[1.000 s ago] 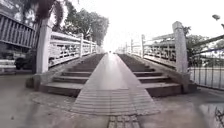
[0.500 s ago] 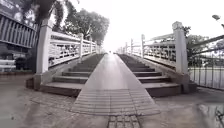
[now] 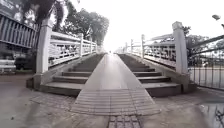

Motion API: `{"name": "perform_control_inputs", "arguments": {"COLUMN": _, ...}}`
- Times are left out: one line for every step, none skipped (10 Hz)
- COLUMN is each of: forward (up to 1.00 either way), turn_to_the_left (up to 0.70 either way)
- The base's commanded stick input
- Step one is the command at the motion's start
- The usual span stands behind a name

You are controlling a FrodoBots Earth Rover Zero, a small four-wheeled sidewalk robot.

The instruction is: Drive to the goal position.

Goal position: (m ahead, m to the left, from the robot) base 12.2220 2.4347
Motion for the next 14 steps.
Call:
{"name": "perform_control_inputs", "arguments": {"forward": 0.45, "turn_to_the_left": 0.00}}
{"name": "perform_control_inputs", "arguments": {"forward": 0.45, "turn_to_the_left": 0.00}}
{"name": "perform_control_inputs", "arguments": {"forward": 0.45, "turn_to_the_left": 0.00}}
{"name": "perform_control_inputs", "arguments": {"forward": 0.45, "turn_to_the_left": 0.00}}
{"name": "perform_control_inputs", "arguments": {"forward": 0.45, "turn_to_the_left": 0.00}}
{"name": "perform_control_inputs", "arguments": {"forward": 0.45, "turn_to_the_left": 0.00}}
{"name": "perform_control_inputs", "arguments": {"forward": 0.45, "turn_to_the_left": 0.00}}
{"name": "perform_control_inputs", "arguments": {"forward": 0.45, "turn_to_the_left": 0.00}}
{"name": "perform_control_inputs", "arguments": {"forward": 0.45, "turn_to_the_left": 0.00}}
{"name": "perform_control_inputs", "arguments": {"forward": 0.45, "turn_to_the_left": 0.00}}
{"name": "perform_control_inputs", "arguments": {"forward": 0.45, "turn_to_the_left": 0.00}}
{"name": "perform_control_inputs", "arguments": {"forward": 0.45, "turn_to_the_left": 0.00}}
{"name": "perform_control_inputs", "arguments": {"forward": 0.45, "turn_to_the_left": 0.00}}
{"name": "perform_control_inputs", "arguments": {"forward": 0.45, "turn_to_the_left": 0.00}}
